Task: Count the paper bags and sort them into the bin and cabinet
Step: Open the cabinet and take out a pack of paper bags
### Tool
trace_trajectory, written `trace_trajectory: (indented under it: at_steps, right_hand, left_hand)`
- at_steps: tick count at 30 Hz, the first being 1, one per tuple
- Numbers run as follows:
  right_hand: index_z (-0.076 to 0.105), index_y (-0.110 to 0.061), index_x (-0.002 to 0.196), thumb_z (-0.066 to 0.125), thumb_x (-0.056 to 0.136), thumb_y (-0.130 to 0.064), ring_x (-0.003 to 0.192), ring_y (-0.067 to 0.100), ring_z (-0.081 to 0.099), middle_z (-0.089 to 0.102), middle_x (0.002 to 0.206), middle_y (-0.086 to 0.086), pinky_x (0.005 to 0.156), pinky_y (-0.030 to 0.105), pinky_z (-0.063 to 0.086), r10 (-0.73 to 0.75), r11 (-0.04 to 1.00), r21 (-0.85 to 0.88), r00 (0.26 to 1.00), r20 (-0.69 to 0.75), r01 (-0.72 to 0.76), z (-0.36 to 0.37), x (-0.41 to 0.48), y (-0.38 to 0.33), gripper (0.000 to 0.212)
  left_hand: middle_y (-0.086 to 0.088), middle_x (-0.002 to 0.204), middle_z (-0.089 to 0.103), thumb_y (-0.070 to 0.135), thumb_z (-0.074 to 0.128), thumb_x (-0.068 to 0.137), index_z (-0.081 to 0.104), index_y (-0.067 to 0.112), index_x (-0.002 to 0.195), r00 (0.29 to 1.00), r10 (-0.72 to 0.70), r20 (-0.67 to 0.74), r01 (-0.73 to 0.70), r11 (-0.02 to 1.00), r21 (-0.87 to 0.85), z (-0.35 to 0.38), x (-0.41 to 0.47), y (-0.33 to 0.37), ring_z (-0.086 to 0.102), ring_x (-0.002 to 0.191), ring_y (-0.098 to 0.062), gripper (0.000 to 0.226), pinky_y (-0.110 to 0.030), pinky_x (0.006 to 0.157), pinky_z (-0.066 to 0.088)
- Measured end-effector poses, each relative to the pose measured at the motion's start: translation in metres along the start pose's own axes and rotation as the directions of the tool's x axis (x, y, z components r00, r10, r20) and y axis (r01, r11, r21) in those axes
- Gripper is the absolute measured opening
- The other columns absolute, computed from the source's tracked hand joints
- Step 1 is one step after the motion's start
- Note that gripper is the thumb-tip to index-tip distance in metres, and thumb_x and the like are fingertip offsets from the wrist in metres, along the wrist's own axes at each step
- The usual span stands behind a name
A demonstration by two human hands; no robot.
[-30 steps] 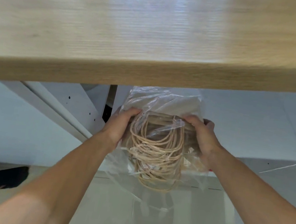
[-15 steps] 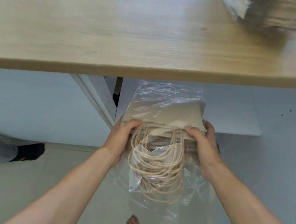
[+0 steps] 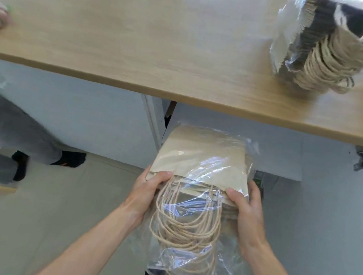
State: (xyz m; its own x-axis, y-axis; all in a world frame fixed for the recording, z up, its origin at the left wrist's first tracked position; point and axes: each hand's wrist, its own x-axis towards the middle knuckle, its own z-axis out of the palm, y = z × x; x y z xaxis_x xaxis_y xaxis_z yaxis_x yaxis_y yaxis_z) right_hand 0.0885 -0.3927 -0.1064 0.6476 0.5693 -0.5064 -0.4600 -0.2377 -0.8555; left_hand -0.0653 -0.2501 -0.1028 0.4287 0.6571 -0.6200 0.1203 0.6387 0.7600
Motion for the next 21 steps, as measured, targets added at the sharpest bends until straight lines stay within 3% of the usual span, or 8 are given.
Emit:
trace_trajectory:
  at_steps: [5,11,15,17,21]
  right_hand:
    - [0.041,-0.033,0.139,0.076,0.055,-0.047,0.112,0.023,0.064,0.063,0.129,-0.002,0.102,0.052,0.046,-0.064,0.998,-0.021,0.996,0.055,0.065,-0.011,-0.043,-0.029,0.092]
    - [0.043,-0.035,0.136,0.072,0.070,-0.035,0.097,0.019,0.070,0.068,0.118,-0.002,0.090,0.048,0.053,-0.145,0.988,-0.025,0.981,0.132,0.150,-0.014,-0.078,-0.072,0.072]
    - [0.040,-0.036,0.130,0.069,0.083,-0.026,0.079,-0.014,0.064,0.061,0.108,-0.021,0.073,0.019,0.045,-0.226,0.973,-0.012,0.963,0.147,0.230,-0.005,-0.082,-0.104,0.056]
    - [0.041,-0.034,0.133,0.068,0.083,-0.028,0.078,-0.014,0.063,0.063,0.108,-0.020,0.072,0.019,0.043,-0.241,0.968,-0.033,0.956,0.168,0.249,0.002,-0.078,-0.119,0.057]
    - [0.035,-0.030,0.143,0.064,0.087,-0.026,0.071,-0.019,0.060,0.059,0.102,-0.024,0.065,0.016,0.041,-0.298,0.952,-0.005,0.935,0.191,0.305,0.026,-0.059,-0.152,0.063]
  left_hand:
    - [-0.007,0.074,0.071,0.014,0.066,0.086,0.062,0.009,0.104,0.998,0.063,-0.027,-0.064,0.997,-0.033,0.011,-0.061,0.018,0.067,0.064,-0.020,0.020,-0.033,0.066,0.054]
    - [-0.016,0.095,0.075,0.017,0.065,0.085,0.066,0.011,0.108,0.988,0.140,-0.061,-0.144,0.987,-0.070,0.019,-0.114,0.046,0.070,0.082,-0.029,0.023,-0.045,0.085,0.055]
    - [-0.013,0.086,0.074,0.020,0.066,0.083,0.066,0.010,0.100,0.979,0.195,-0.054,-0.200,0.973,-0.116,0.025,-0.124,0.073,0.071,0.076,-0.027,0.019,-0.038,0.071,0.056]
    - [-0.010,0.081,0.073,0.020,0.064,0.085,0.066,0.010,0.099,0.973,0.227,-0.044,-0.231,0.965,-0.128,0.027,-0.122,0.088,0.069,0.070,-0.025,0.017,-0.033,0.061,0.056]
    - [-0.008,0.077,0.073,0.021,0.065,0.086,0.066,0.010,0.100,0.953,0.298,-0.044,-0.301,0.947,-0.108,0.028,-0.111,0.128,0.068,0.066,-0.020,0.018,-0.031,0.059,0.056]
